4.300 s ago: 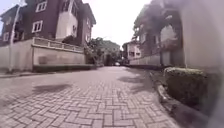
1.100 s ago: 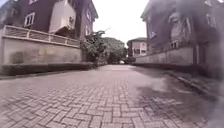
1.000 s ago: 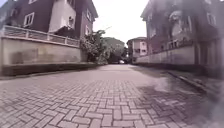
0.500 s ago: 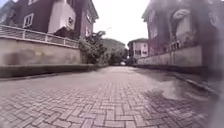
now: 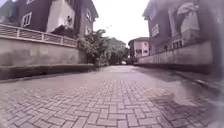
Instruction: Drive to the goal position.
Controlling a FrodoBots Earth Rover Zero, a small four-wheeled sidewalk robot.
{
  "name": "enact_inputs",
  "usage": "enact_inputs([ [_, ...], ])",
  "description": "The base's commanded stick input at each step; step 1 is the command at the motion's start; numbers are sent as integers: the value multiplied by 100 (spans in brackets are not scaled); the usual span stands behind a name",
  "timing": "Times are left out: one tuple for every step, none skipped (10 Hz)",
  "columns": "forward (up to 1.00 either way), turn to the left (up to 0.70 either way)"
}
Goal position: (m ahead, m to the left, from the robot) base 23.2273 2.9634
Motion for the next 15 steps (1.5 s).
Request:
enact_inputs([
  [70,3],
  [70,3],
  [70,3],
  [70,3],
  [70,3],
  [70,3],
  [70,3],
  [70,3],
  [70,3],
  [69,3],
  [69,3],
  [69,3],
  [69,3],
  [69,3],
  [69,3],
])
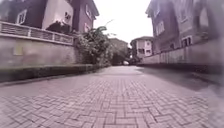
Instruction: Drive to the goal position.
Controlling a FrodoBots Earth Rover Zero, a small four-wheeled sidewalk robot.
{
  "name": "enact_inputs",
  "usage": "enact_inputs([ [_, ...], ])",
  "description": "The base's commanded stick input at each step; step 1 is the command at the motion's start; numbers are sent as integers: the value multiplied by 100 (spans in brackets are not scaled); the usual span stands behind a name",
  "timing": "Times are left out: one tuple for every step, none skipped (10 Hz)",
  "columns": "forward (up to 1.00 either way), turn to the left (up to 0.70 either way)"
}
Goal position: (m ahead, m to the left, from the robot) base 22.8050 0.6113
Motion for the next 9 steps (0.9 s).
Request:
enact_inputs([
  [69,3],
  [69,3],
  [69,3],
  [69,3],
  [69,3],
  [69,3],
  [69,3],
  [69,3],
  [69,3],
])
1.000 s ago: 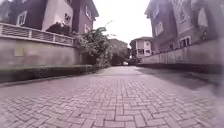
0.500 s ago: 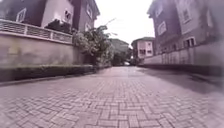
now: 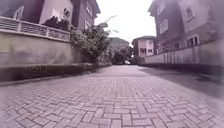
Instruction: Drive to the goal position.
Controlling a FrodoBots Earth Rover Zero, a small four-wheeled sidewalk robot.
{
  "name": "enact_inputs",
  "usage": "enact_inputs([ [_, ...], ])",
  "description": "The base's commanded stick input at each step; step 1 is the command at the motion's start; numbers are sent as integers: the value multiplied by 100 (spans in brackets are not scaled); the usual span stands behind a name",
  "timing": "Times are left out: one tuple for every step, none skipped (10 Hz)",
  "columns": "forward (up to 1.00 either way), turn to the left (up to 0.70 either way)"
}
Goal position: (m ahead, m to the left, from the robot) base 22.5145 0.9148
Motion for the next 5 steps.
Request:
enact_inputs([
  [69,3],
  [69,3],
  [69,3],
  [69,3],
  [69,3],
])
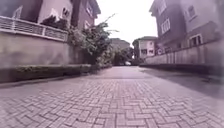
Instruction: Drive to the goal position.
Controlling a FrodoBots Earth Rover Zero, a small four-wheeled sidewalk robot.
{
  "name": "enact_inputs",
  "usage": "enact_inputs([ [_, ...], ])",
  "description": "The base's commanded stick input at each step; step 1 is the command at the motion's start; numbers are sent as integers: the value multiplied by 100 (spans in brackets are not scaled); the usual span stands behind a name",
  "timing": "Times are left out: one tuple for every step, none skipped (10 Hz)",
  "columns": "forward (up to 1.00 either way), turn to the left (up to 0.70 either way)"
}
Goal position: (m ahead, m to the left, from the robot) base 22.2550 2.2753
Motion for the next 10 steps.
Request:
enact_inputs([
  [69,3],
  [69,3],
  [69,3],
  [69,3],
  [69,3],
  [69,3],
  [69,3],
  [69,3],
  [69,3],
  [69,3],
])
